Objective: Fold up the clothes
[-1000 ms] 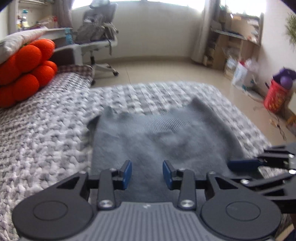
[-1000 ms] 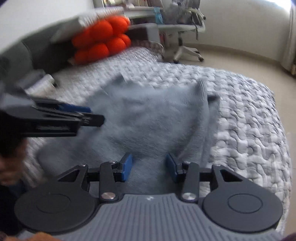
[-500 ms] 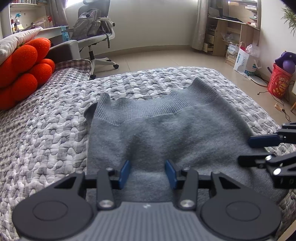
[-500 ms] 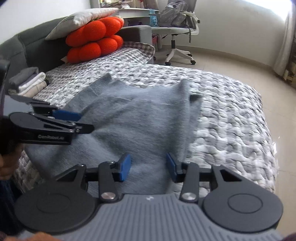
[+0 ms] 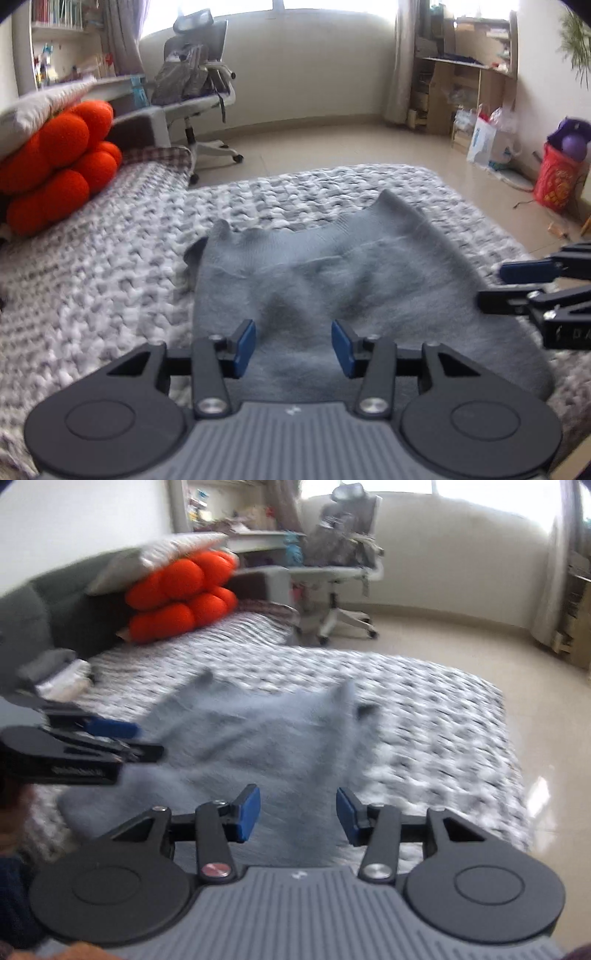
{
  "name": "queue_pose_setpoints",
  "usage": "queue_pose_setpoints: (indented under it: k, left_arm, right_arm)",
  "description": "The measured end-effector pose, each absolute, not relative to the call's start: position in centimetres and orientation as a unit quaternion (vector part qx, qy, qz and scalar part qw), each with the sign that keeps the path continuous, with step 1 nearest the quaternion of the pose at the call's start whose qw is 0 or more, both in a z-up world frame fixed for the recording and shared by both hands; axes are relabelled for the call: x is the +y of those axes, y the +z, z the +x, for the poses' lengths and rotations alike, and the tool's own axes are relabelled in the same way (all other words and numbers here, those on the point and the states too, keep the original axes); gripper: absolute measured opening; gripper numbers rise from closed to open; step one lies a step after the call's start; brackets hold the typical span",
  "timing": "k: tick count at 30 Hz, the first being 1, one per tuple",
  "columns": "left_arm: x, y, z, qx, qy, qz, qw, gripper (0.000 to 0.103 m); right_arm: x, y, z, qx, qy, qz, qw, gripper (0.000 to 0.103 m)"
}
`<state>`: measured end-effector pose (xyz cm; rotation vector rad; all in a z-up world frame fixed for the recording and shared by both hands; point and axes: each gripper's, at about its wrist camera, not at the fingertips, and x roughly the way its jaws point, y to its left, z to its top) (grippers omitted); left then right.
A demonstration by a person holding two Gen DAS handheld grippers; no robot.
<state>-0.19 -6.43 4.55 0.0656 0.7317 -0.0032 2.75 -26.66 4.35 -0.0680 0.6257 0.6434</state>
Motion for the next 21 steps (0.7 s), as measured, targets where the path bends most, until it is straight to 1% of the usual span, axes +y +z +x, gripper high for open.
queue_pose_setpoints:
  k: [6,13,21]
  left_arm:
    - [-6.5,4.2,-0.6,0.348,0.010,0.050,0.936,0.047]
    - [-6.6,4.1,-0.6,0.349,0.005,0.046,0.936,0.048]
    - [-6.6,3.1,-0.1,0.374,0.009,0.041,0.927,0.050]
  right_arm:
    - [-24.1,3.7,2.4,0.320,0.337,-0.056,0.884,0.050]
    - [-22.7,2.9,2.6,0.339,0.328,-0.066,0.879,0.050]
    - [-23.6,2.8,3.0,0.352,0.316,-0.054,0.879,0.050]
